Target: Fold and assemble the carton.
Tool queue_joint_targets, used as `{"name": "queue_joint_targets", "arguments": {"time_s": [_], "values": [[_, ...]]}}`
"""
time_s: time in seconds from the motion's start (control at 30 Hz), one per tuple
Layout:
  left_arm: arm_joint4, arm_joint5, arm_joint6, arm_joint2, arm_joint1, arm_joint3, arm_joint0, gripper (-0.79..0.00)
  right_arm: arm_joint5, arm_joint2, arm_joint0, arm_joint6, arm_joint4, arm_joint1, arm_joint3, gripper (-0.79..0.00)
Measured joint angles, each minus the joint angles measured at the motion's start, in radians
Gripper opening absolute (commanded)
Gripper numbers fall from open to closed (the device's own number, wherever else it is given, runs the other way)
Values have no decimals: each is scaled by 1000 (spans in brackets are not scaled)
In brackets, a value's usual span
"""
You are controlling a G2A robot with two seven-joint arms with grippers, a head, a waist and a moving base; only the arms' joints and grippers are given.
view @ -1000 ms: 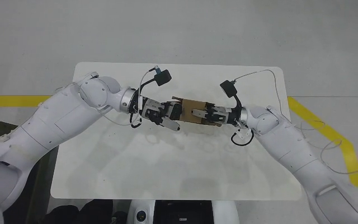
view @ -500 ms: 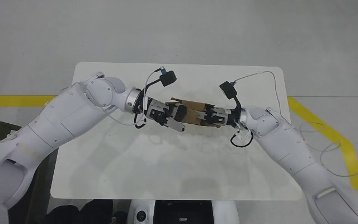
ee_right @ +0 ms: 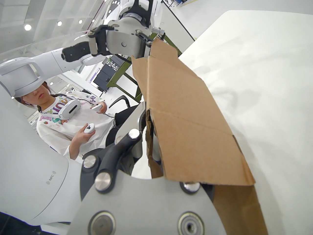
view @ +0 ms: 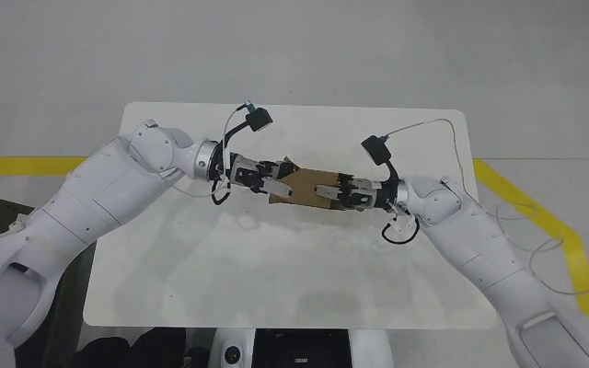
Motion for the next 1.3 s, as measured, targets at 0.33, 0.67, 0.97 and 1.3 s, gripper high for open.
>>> {"name": "queue_joint_targets", "arguments": {"time_s": [0.33,0.67,0.97,1.3], "values": [[9,13,-13,-35,2,2,14,0,11,-25,0,54,32,-13,-4,-785],[16,33,-33,-54,-5,11,30,0,-1,-11,12,38,45,-23,37,-785],[33,46,-46,-72,-9,7,44,0,-4,34,14,-28,21,-26,61,-785],[44,67,-67,-89,-9,-1,61,0,-5,69,12,-67,-29,-27,67,-785]]}}
